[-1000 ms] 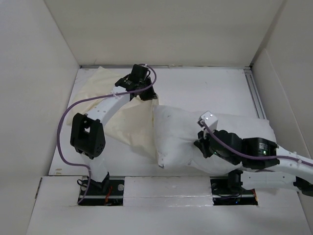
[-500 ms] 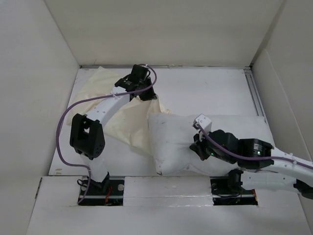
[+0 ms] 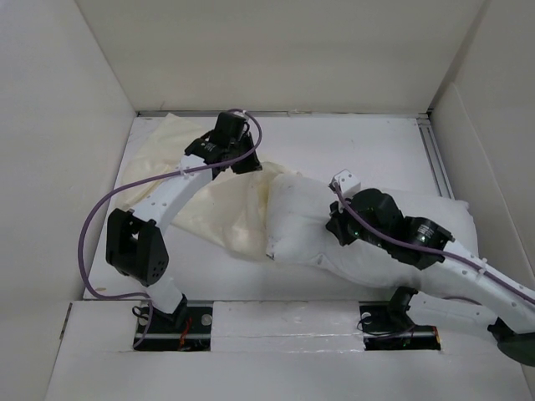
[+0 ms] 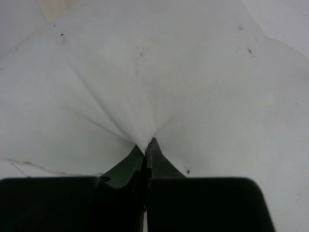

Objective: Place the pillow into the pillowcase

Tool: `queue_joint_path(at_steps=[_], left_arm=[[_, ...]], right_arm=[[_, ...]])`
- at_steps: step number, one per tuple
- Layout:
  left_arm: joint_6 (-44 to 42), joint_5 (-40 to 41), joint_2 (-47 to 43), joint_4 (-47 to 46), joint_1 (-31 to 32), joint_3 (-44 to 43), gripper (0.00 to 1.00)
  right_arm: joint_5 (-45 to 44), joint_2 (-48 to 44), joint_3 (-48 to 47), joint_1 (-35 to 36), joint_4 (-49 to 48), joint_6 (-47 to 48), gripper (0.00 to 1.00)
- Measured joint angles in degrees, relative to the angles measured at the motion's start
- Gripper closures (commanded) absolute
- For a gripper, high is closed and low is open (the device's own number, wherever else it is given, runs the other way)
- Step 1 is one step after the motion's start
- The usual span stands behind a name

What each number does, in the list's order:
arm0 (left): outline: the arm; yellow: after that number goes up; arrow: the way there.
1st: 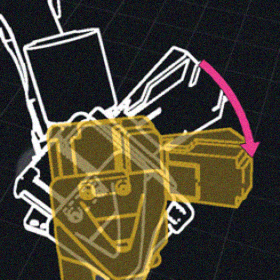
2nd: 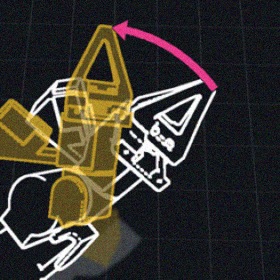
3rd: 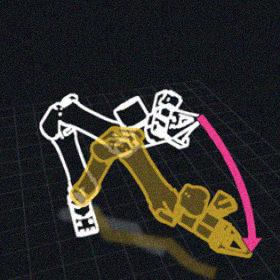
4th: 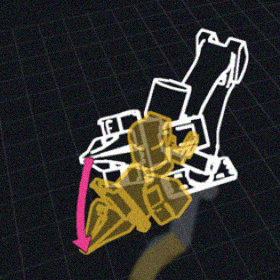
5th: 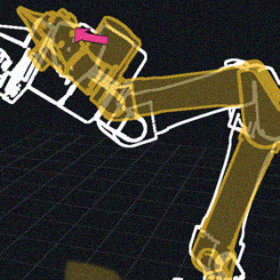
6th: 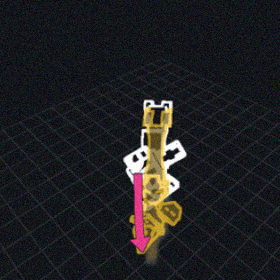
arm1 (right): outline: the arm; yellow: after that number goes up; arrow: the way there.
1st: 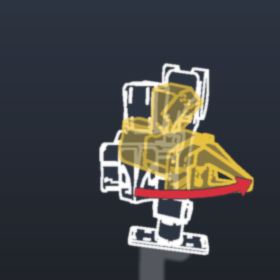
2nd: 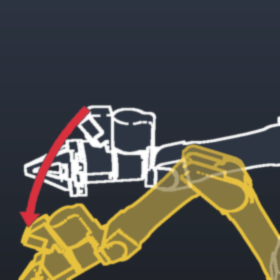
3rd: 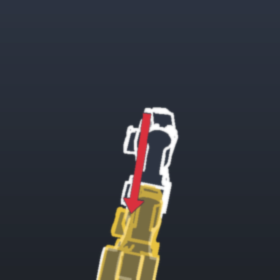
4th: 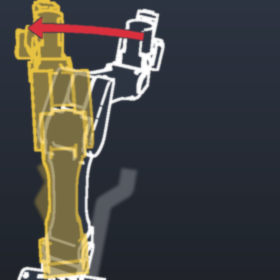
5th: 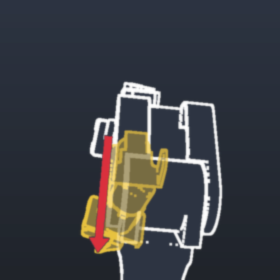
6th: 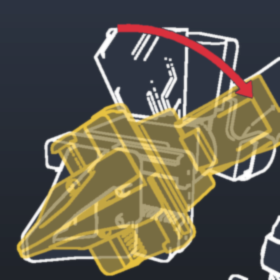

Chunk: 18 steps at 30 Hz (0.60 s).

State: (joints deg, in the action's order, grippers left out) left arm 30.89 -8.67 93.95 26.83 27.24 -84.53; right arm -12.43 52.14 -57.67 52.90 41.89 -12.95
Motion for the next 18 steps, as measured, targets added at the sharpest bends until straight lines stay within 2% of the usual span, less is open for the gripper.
queue_joint_path(at_steps=[6, 9, 18], left_arm=[[-2.0, -0.5, -0.2, 0.5, 0.0, 0.7, 1.00], [-3.8, -2.6, -0.2, 0.5, 0.0, 0.7, 1.00], [-8.6, -6.4, -0.2, 1.6, 0.0, 0.7, 1.00]], right_arm=[[7.1, 3.9, -1.1, -7.3, -2.7, 4.7, 1.00], [7.5, 7.2, -1.1, -9.0, -5.2, 5.8, 1.00], [-4.8, 18.0, -3.6, -9.0, -8.2, 3.5, 1.00]])
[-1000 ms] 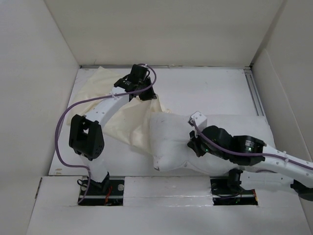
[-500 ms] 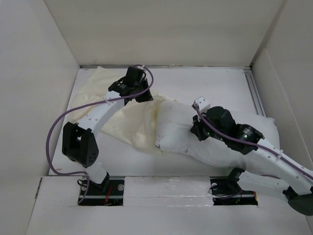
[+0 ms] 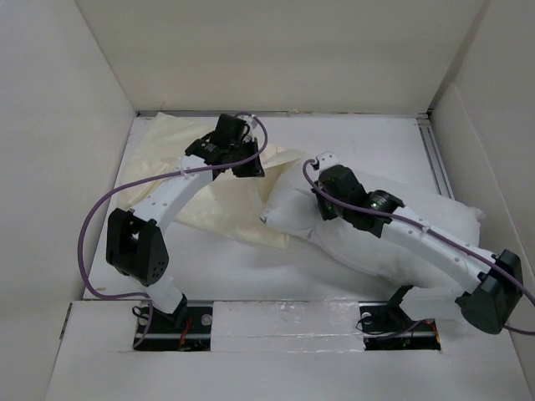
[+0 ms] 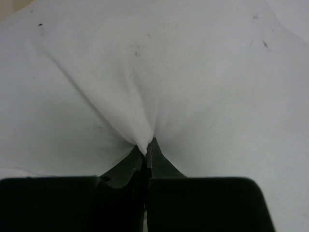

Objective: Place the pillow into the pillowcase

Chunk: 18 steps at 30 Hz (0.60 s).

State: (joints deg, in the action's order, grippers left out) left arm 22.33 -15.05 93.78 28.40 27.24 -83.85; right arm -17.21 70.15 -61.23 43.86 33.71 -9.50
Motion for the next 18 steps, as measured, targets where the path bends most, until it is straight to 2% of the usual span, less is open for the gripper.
queue_joint_path(at_steps=[6, 13, 14, 16, 18], left_arm=[[-2.0, -0.8, 0.0, 0.4, 0.0, 0.0, 1.00], [-4.3, -3.0, 0.0, 2.8, 0.0, -1.7, 1.00], [-4.7, -3.0, 0.0, 3.1, 0.0, -2.3, 1.00], [-5.2, -3.0, 0.0, 3.7, 0.0, -3.5, 1.00], [-5.6, -3.0, 0.0, 3.9, 0.0, -4.4, 1.00]], right_arm=[[-6.6, 8.5, -1.4, 0.1, -0.8, -5.4, 1.00], [-8.7, 15.8, -3.8, 0.3, -2.1, -8.1, 1.00], [-8.2, 16.3, -3.9, 0.0, -2.7, -8.1, 0.99], [-6.8, 16.7, -3.9, -0.8, -4.0, -8.1, 0.89], [-5.1, 16.7, -3.9, -1.8, -5.6, -7.9, 0.90]])
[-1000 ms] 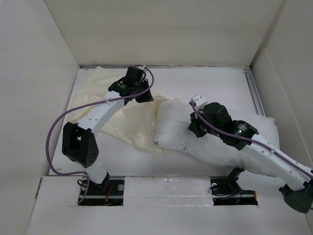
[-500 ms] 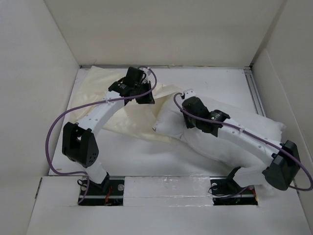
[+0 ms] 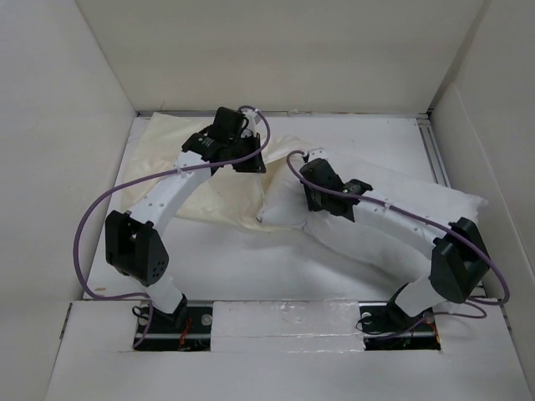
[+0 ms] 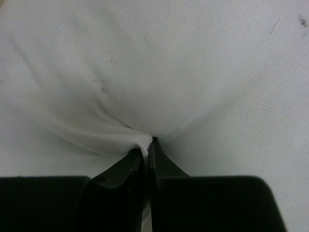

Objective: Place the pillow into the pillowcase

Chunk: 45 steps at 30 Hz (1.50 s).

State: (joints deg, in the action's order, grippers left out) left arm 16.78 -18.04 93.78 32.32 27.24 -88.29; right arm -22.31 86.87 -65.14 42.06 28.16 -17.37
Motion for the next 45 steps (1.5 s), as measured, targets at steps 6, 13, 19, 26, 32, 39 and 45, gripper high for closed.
queue_joint_path(at_steps=[6, 13, 19, 26, 32, 39, 45], left_arm=[[0.0, -3.5, 0.0, -0.1, 0.0, -0.8, 1.00], [-0.2, -8.6, 0.0, -2.1, 0.0, -0.7, 1.00], [-0.7, -12.1, 0.0, -3.0, -0.3, -0.9, 1.00], [-0.8, -12.1, 0.3, -3.8, -0.4, -0.8, 1.00], [1.6, -9.1, 4.2, -5.2, -0.4, 0.7, 1.00], [5.0, -4.1, 9.5, -6.0, -0.4, 0.7, 1.00], [7.7, 0.7, 9.4, -5.9, -0.4, -0.7, 1.00]], right_arm=[[4.7, 4.7, -1.2, -2.8, -5.0, 0.5, 1.00], [13.2, 8.4, -1.6, -9.0, -12.1, -3.4, 1.00], [20.1, 12.0, -1.8, -13.6, -16.7, -8.1, 1.00], [29.4, 10.1, 5.9, -17.0, -29.2, -12.3, 0.79], [34.3, -0.1, 16.1, -14.5, -39.9, -9.4, 0.32], [18.2, -15.6, 18.3, -0.7, -35.5, 0.4, 0.00], [6.3, -17.7, 18.3, 7.8, -31.2, 7.6, 0.00]])
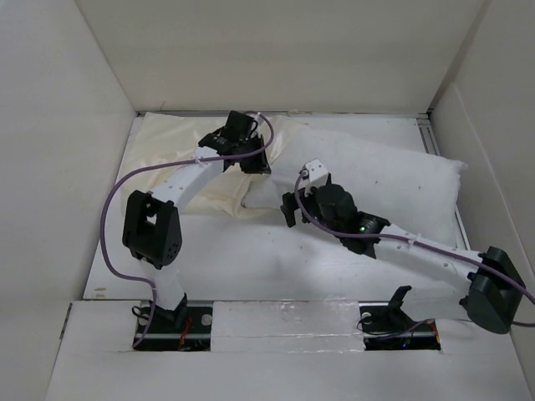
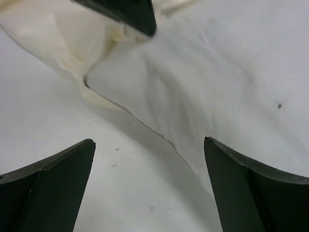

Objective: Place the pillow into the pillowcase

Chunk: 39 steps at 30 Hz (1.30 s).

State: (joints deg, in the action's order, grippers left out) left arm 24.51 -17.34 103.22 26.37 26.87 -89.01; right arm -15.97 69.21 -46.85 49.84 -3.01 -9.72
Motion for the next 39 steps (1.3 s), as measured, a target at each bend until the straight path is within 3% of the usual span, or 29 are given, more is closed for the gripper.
queue_joint_path(at_steps=[7, 9, 12, 15, 16, 17, 18, 20, 23, 24, 29, 35, 39], left_arm=[[3.7, 9.3, -1.4, 2.4, -0.3, -2.5, 1.00], [4.5, 12.1, -1.8, 3.3, -0.8, -4.3, 0.94], [5.4, 15.3, -2.2, 3.8, -1.8, -6.3, 0.75], [6.4, 18.2, -2.2, 4.9, -2.5, -7.6, 0.34], [6.6, 19.3, -2.1, 5.4, -2.6, -8.1, 0.05], [6.9, 20.9, -2.0, 6.3, -2.6, -8.8, 0.00], [7.6, 22.4, -1.8, 7.1, -2.6, -9.7, 0.00], [8.8, 25.5, -1.4, 8.9, -2.6, -12.0, 0.00], [10.3, 29.6, -2.0, 9.9, -2.3, -13.0, 0.00], [10.6, 30.8, -3.0, 9.6, -2.0, -11.9, 0.00], [12.0, 29.5, -14.6, 5.9, -0.2, 4.6, 0.02], [13.8, 19.7, -21.3, -5.9, 0.0, 20.1, 0.15], [14.5, 17.1, -18.4, -11.1, 0.2, 21.6, 0.16]], right_arm=[[-13.5, 14.5, -1.9, 5.0, 2.2, 3.4, 0.00], [-17.6, 17.6, -2.8, 6.1, 1.5, 5.0, 0.00], [-23.0, 20.6, -4.1, 7.4, -1.8, 8.2, 0.00], [-27.0, 22.6, -6.0, 8.0, -5.2, 11.5, 0.00], [-28.1, 23.9, -7.3, 7.9, -6.2, 12.5, 0.00], [-29.1, 25.6, -9.0, 7.8, -7.4, 13.5, 0.00], [-29.6, 27.3, -10.6, 7.5, -8.4, 14.3, 0.00], [-29.8, 30.4, -12.7, 6.5, -9.8, 15.4, 0.10], [-28.5, 33.0, -13.2, 4.5, -10.3, 15.5, 0.37], [-27.6, 33.2, -13.1, 3.9, -10.3, 15.3, 0.67], [-21.0, 30.8, -11.1, 0.5, -11.3, 13.2, 0.98], [-13.6, 27.2, -8.3, -1.7, -12.7, 11.7, 1.00], [-10.3, 24.9, -6.2, -2.6, -13.2, 11.2, 1.00]])
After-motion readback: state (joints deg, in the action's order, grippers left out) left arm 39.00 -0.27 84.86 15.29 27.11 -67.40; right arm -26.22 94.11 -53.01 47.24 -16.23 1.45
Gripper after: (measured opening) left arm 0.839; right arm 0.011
